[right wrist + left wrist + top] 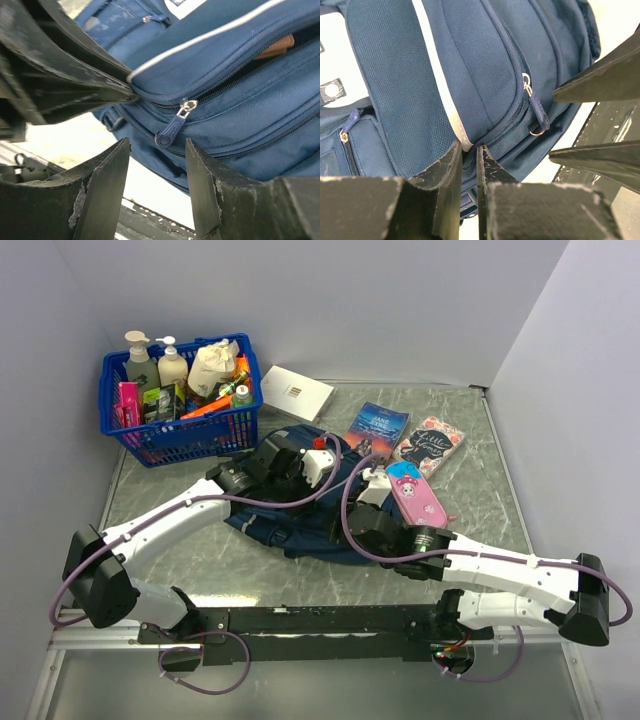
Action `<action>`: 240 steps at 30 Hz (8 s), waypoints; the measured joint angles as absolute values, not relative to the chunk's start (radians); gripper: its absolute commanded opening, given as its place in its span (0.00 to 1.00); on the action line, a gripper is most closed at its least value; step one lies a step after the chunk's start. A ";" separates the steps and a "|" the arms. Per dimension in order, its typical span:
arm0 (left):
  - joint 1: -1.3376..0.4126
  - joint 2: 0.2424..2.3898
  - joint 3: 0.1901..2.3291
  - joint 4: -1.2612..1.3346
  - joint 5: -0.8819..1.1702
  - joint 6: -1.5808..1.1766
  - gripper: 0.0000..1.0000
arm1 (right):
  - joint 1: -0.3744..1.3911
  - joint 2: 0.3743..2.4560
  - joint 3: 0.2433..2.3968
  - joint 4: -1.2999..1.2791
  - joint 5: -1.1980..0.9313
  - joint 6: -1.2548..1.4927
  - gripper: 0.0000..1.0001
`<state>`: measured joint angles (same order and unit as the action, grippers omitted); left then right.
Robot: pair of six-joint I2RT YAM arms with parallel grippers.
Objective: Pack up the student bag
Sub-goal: Zip the student bag at the center of the board, then unzip the student bag at the center of the board.
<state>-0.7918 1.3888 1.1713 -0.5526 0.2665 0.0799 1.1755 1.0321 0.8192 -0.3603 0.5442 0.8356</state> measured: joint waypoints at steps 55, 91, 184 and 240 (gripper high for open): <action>-0.792 1.256 1.026 -0.595 0.294 0.313 0.01 | 0.727 0.988 0.611 -0.179 0.009 0.630 0.00; -0.802 1.046 0.915 -0.398 0.284 0.185 0.79 | 0.701 1.182 0.512 0.081 -0.105 0.591 0.00; -0.912 0.870 0.636 -0.599 0.332 1.111 0.01 | 0.633 1.518 0.848 -0.068 -0.654 0.445 0.29; -0.942 0.652 0.487 -0.485 0.429 1.074 0.01 | 0.705 1.284 0.596 0.104 -0.188 0.061 0.39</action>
<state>-0.9424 0.6518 0.4873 -0.4854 0.4294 1.0744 0.7052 1.2842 0.5961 0.1043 -0.1879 0.0608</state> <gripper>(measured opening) 0.046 0.400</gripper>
